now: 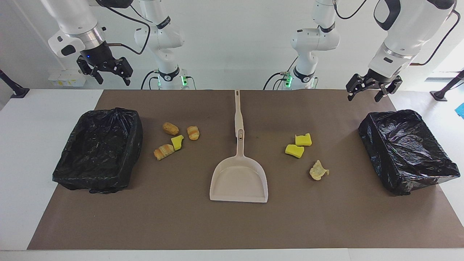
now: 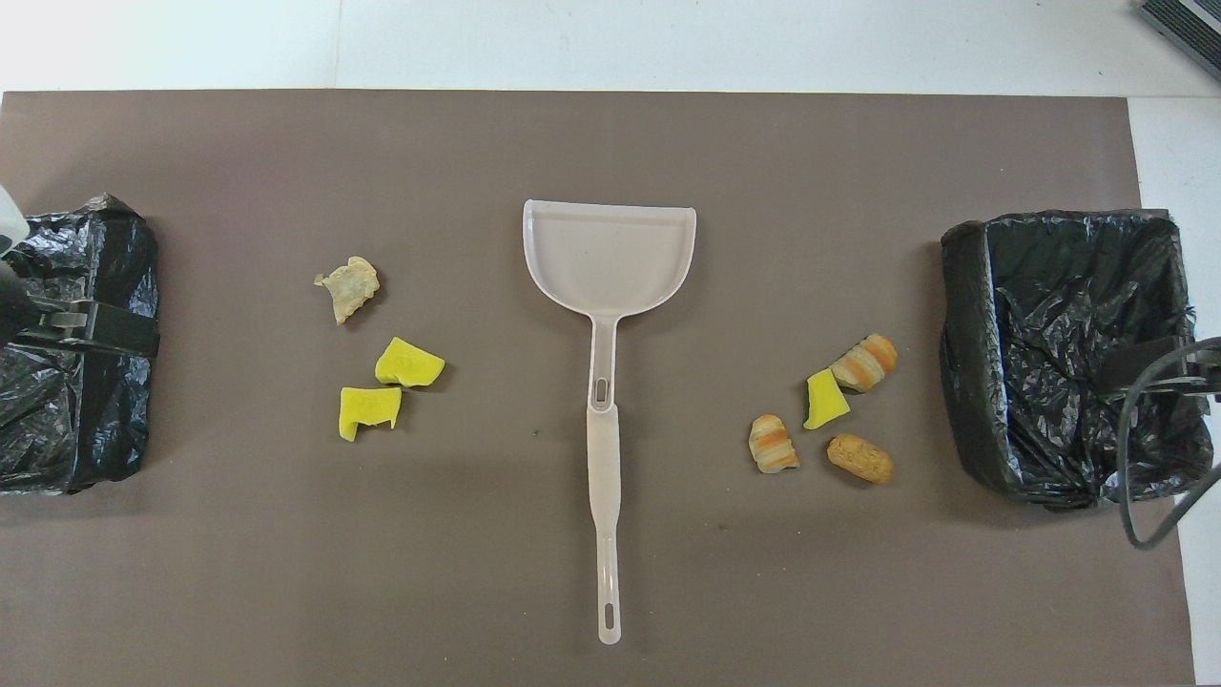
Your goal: Sweep and dump trash in bin
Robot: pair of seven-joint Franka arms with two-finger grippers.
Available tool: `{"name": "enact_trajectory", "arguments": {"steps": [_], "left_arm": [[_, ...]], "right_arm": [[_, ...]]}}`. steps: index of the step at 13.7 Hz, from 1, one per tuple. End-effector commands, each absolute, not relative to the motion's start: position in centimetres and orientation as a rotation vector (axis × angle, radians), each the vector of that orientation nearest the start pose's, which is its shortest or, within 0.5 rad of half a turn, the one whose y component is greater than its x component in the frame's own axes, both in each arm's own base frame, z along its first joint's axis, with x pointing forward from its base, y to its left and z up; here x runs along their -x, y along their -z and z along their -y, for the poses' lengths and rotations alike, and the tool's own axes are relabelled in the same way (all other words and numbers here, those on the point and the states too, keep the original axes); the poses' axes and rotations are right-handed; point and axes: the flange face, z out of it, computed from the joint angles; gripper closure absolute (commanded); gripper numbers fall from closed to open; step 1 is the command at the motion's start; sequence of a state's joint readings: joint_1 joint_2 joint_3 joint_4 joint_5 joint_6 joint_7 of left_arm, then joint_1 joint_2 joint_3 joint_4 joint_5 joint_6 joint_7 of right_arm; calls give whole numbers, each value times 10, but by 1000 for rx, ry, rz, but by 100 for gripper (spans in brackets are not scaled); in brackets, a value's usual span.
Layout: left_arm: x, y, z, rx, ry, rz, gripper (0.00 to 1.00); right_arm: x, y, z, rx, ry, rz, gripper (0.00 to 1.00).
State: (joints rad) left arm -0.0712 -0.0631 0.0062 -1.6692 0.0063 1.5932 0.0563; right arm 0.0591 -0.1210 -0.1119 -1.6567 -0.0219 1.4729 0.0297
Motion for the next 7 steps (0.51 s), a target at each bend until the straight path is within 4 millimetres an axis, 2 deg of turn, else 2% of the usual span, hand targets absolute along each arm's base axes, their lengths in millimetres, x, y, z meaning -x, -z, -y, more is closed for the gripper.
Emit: {"name": "enact_trajectory", "arguments": {"steps": [1, 4, 7], "left_arm": [[-531, -618, 32, 3136, 0, -200, 0], [-531, -626, 40, 3131, 29, -219, 0], [-529, -625, 47, 3128, 22, -260, 0]], "right_arm": [[-498, -639, 34, 3157, -89, -93, 0], [-497, -639, 35, 3156, -101, -95, 0], [-496, -640, 35, 3157, -97, -95, 0]]}}
